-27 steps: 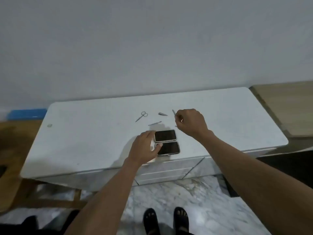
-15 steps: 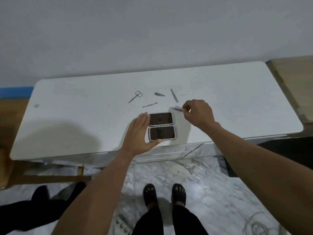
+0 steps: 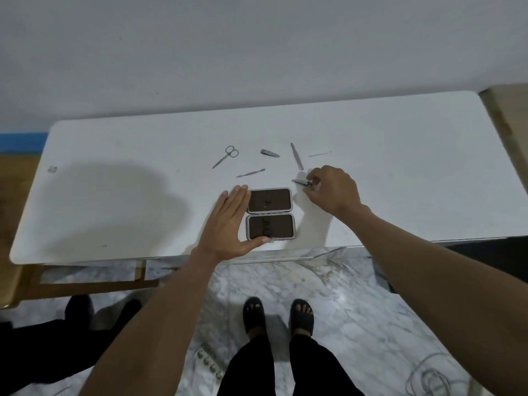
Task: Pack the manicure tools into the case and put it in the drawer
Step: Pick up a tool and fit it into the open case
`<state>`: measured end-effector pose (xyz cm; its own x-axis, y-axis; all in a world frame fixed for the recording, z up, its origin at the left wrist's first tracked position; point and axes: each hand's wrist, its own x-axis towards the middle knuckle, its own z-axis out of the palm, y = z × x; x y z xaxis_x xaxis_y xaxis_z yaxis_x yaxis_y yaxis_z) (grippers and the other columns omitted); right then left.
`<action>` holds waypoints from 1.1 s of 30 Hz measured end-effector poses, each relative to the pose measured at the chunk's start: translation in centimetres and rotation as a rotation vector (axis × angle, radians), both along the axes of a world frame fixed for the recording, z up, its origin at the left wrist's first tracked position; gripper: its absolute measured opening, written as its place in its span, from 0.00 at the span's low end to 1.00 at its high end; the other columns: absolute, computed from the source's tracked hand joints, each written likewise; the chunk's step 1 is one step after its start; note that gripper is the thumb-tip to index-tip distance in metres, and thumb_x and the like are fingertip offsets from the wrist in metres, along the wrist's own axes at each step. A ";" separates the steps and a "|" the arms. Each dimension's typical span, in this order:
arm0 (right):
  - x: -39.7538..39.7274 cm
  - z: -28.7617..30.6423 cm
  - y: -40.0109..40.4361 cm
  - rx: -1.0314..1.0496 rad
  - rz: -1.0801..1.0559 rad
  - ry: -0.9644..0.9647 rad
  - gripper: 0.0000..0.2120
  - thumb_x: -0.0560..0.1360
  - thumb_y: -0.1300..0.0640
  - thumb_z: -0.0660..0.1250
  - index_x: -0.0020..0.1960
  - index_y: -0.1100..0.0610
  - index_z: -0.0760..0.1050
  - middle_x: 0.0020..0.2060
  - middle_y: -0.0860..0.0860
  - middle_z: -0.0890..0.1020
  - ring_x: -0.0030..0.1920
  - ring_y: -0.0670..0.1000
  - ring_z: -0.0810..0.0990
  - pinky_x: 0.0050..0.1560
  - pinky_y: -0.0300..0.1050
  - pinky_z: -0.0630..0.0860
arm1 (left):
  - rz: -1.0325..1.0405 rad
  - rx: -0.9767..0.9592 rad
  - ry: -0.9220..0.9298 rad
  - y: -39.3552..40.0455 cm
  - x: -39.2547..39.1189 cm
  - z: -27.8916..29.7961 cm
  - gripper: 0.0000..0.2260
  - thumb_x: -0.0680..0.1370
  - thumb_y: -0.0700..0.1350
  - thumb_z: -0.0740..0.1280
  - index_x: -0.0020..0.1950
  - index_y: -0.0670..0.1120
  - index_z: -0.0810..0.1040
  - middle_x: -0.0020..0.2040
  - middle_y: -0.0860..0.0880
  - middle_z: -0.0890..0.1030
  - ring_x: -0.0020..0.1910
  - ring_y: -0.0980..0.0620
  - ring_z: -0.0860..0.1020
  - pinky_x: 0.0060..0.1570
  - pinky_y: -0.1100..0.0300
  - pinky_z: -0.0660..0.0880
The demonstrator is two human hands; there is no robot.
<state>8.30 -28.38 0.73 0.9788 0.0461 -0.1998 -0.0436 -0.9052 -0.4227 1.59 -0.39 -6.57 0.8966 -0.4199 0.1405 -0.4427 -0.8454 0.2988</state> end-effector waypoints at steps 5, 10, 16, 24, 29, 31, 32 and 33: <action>0.4 -0.8 0.2 -0.007 0.011 0.001 0.07 0.74 0.50 0.68 0.48 0.52 0.81 0.44 0.51 0.81 0.46 0.57 0.79 0.44 0.49 0.78 | -0.007 -0.022 0.001 0.1 0.2 -0.3 0.52 0.75 0.74 0.66 0.84 0.36 0.59 0.85 0.41 0.59 0.85 0.44 0.56 0.84 0.41 0.56; 0.5 -1.3 0.3 -0.002 0.011 -0.011 0.06 0.74 0.52 0.69 0.48 0.52 0.81 0.44 0.52 0.82 0.46 0.58 0.79 0.44 0.50 0.78 | -0.014 -0.036 0.017 0.2 0.2 -0.4 0.52 0.75 0.74 0.66 0.84 0.37 0.59 0.85 0.42 0.58 0.86 0.45 0.55 0.84 0.42 0.55; 0.0 -0.7 0.5 0.010 -0.008 -0.037 0.05 0.75 0.53 0.68 0.49 0.51 0.81 0.44 0.51 0.82 0.47 0.56 0.79 0.44 0.48 0.77 | -0.020 -0.042 -0.002 0.1 0.2 -0.5 0.52 0.75 0.75 0.65 0.84 0.37 0.59 0.85 0.41 0.59 0.86 0.45 0.56 0.84 0.43 0.55; -2.3 1.3 1.8 0.029 0.036 -0.114 0.06 0.75 0.50 0.70 0.50 0.50 0.82 0.44 0.48 0.82 0.45 0.52 0.80 0.44 0.48 0.77 | -0.039 -0.038 -0.037 0.2 0.1 -0.5 0.50 0.77 0.75 0.61 0.84 0.36 0.59 0.85 0.41 0.59 0.85 0.44 0.56 0.84 0.44 0.55; -4.6 1.5 2.7 0.030 0.065 -0.114 0.07 0.75 0.49 0.70 0.50 0.49 0.82 0.44 0.48 0.82 0.45 0.51 0.80 0.43 0.45 0.75 | -0.082 -0.015 -0.081 0.2 -0.2 -0.7 0.46 0.80 0.73 0.59 0.82 0.36 0.63 0.84 0.40 0.62 0.85 0.44 0.59 0.83 0.43 0.58; -5.3 1.5 3.0 0.022 0.078 -0.108 0.07 0.75 0.49 0.70 0.51 0.49 0.82 0.44 0.49 0.82 0.44 0.52 0.80 0.43 0.45 0.76 | -0.098 -0.014 -0.089 0.2 -0.3 -0.8 0.44 0.81 0.71 0.59 0.82 0.36 0.63 0.84 0.40 0.63 0.85 0.44 0.59 0.83 0.43 0.59; -5.7 1.5 3.1 0.021 0.083 -0.105 0.07 0.75 0.49 0.70 0.51 0.49 0.82 0.44 0.49 0.82 0.44 0.52 0.80 0.43 0.46 0.76 | -0.105 -0.014 -0.094 0.2 -0.3 -0.9 0.43 0.82 0.70 0.59 0.82 0.36 0.64 0.83 0.39 0.63 0.85 0.43 0.59 0.83 0.43 0.60; -6.0 1.4 3.3 0.020 0.088 -0.103 0.07 0.75 0.49 0.70 0.51 0.49 0.82 0.44 0.49 0.82 0.44 0.52 0.80 0.43 0.46 0.76 | -0.109 -0.012 -0.096 0.1 -0.4 -0.9 0.42 0.82 0.69 0.59 0.82 0.36 0.64 0.83 0.39 0.63 0.84 0.43 0.59 0.82 0.42 0.60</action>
<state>2.26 -25.12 2.14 0.9860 0.1357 -0.0971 0.0800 -0.8950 -0.4388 1.22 -0.25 -7.47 0.8281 -0.5116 0.2291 -0.5586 -0.7874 0.2608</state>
